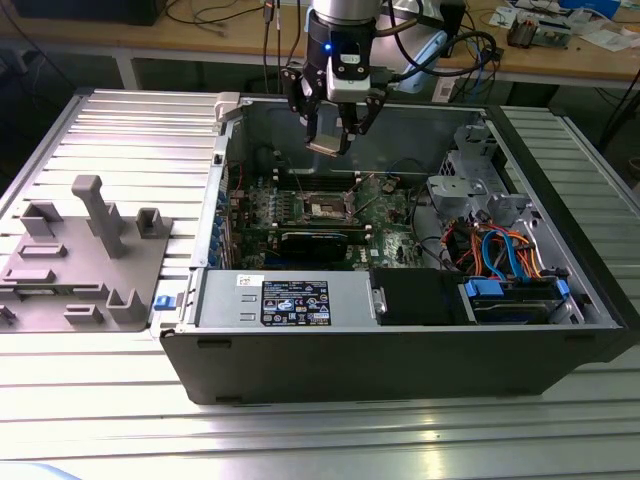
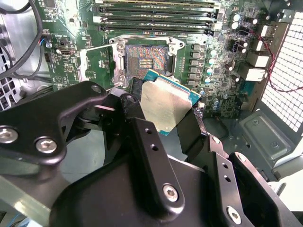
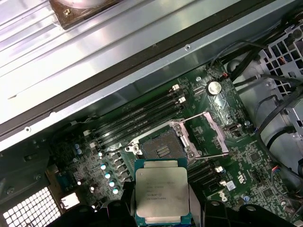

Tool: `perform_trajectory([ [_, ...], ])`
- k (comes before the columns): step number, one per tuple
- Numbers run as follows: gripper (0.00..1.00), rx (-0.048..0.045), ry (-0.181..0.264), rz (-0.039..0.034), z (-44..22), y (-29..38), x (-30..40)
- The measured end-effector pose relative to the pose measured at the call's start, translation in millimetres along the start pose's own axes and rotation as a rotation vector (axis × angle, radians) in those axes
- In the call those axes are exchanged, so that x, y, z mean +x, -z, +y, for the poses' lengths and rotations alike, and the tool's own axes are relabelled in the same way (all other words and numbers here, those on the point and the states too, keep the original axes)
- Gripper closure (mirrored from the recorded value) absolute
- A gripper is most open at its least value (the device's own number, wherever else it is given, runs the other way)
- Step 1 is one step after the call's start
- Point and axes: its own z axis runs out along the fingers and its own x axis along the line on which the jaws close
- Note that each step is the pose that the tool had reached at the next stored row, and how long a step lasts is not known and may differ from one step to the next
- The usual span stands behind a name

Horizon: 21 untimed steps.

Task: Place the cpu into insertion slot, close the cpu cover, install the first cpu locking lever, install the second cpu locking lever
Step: 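Place the cpu into insertion slot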

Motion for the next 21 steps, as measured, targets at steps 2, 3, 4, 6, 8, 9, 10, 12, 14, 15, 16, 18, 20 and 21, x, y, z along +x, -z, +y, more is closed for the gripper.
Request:
perform_trajectory([
  [2,0.46,0.0,-0.002,0.0,0.0,0.0,0.0],
  [3,0.46,0.0,-0.003,0.0,0.0,0.0,0.0],
  [4,0.46,0.0,-0.004,0.0,0.0,0.0,0.0],
  [6,0.46,-0.0001,-0.007,0.0,0.0,0.0,0.0],
  [8,0.46,-0.0001,-0.008,0.0,0.0,0.0,0.0],
  [9,0.46,-0.0001,-0.009,-0.0001,0.0,0.0,0.0],
  [10,0.46,-0.0002,-0.011,-0.0001,0.0,0.0,0.0],
  [12,0.46,-0.0002,-0.014,-0.0001,0.0,0.0,0.0],
  [14,0.46,-0.0002,-0.016,-0.0001,0.0,0.0,0.0],
  [15,0.46,-0.0003,-0.017,-0.0001,0.0,0.0,0.0],
  [16,0.46,-0.0003,-0.019,-0.0001,0.0,0.0,0.0],
  [18,0.46,-0.0004,-0.021,-0.0002,0.0,0.0,0.0],
  [20,0.46,-0.0004,-0.024,-0.0002,0.0,0.0,0.0],
  [21,0.46,-0.0004,-0.024,-0.0002,0.0,0.0,0.0],
])
